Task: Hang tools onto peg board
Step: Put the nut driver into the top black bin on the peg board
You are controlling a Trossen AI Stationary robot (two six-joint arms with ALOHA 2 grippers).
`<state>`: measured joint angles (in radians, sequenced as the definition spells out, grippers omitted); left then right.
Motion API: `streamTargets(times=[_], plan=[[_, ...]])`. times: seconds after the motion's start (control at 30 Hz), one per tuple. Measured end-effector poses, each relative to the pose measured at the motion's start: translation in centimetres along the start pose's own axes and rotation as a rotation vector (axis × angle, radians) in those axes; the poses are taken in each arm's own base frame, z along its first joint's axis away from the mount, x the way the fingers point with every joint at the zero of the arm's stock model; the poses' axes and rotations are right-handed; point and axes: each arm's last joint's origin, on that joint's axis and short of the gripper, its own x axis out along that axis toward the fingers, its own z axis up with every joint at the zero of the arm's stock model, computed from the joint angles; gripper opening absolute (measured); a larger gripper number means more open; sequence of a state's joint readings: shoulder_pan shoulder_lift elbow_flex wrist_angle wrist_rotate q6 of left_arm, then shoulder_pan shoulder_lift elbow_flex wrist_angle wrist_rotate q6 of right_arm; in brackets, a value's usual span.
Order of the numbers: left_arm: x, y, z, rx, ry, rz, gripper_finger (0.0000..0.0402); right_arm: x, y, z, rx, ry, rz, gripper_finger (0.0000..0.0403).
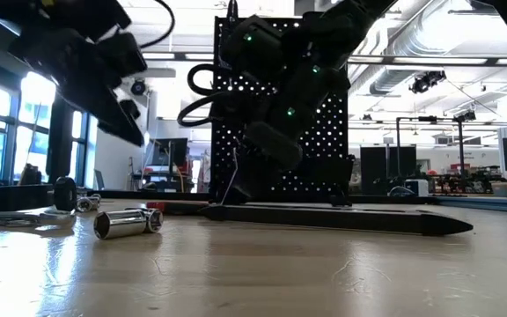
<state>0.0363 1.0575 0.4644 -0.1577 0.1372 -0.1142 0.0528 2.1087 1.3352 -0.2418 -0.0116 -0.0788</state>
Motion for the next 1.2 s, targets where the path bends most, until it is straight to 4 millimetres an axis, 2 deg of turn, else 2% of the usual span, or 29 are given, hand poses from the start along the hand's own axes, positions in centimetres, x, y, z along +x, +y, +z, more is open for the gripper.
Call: streamTargets(times=[0.23, 0.53, 0.93, 1.2], plan=[[2.3, 0.2, 0.3, 0.018, -0.017, -0.001, 0.0225, -1.1, 0.2, 0.1, -0.033, 0.012, -0.035, 0.0005], [3.3, 0.4, 0.6, 0.063, -0.060, 0.051, 0.0225, -3.1, 0.0, 0.9, -0.050, -0.021, -0.088, 0.0005], [3.3, 0.4, 1.1, 0.088, -0.113, 0.063, 0.0225, -5.0, -0.2, 1.6, -0.057, -0.040, -0.154, 0.0005], [2.7, 0.2, 2.4, 0.115, -0.239, 0.054, 0.0225, -8.3, 0.0, 2.6, -0.063, -0.105, -0.195, 0.0005]])
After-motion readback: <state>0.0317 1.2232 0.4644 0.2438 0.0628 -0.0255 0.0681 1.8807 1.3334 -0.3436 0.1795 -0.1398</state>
